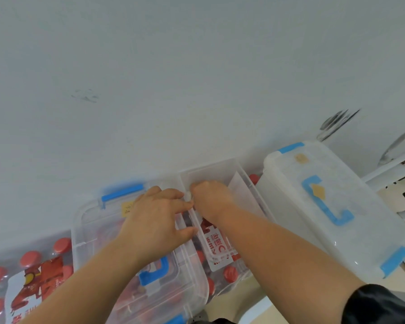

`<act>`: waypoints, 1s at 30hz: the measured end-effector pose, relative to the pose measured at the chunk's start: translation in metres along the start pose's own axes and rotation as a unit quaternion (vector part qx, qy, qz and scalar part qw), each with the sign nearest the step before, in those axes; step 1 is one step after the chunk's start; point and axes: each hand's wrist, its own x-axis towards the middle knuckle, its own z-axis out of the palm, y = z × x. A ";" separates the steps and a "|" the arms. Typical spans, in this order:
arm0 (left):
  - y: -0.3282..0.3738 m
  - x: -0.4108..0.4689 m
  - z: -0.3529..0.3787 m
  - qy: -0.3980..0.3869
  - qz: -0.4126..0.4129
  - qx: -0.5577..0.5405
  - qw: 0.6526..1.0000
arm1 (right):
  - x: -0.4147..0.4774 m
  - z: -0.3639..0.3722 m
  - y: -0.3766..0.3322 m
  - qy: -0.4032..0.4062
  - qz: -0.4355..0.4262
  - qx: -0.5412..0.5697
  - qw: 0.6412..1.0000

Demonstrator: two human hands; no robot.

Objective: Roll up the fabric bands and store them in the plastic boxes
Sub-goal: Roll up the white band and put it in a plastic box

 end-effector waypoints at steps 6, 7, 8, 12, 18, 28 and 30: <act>-0.001 0.001 -0.001 0.001 0.004 0.004 1.000 | -0.007 0.008 0.015 0.030 0.064 0.252 0.965; -0.001 0.001 -0.001 0.001 0.003 0.008 1.000 | -0.008 0.009 0.014 0.035 0.079 0.276 0.957; -0.001 0.001 -0.001 0.001 0.002 0.011 1.000 | -0.007 0.011 0.013 0.036 0.097 0.289 0.952; 0.000 0.001 -0.001 -0.005 0.001 0.014 1.000 | -0.001 0.013 0.010 0.014 0.161 0.346 0.924; 0.001 0.001 -0.003 -0.006 0.000 0.018 1.000 | -0.003 0.014 0.011 0.001 0.171 0.372 0.913; 0.000 0.001 -0.004 -0.006 -0.009 0.018 1.000 | -0.002 0.009 0.007 -0.078 0.188 0.424 0.882; 0.001 0.001 -0.004 -0.008 -0.009 0.017 1.000 | -0.001 0.009 0.011 -0.089 0.189 0.433 0.877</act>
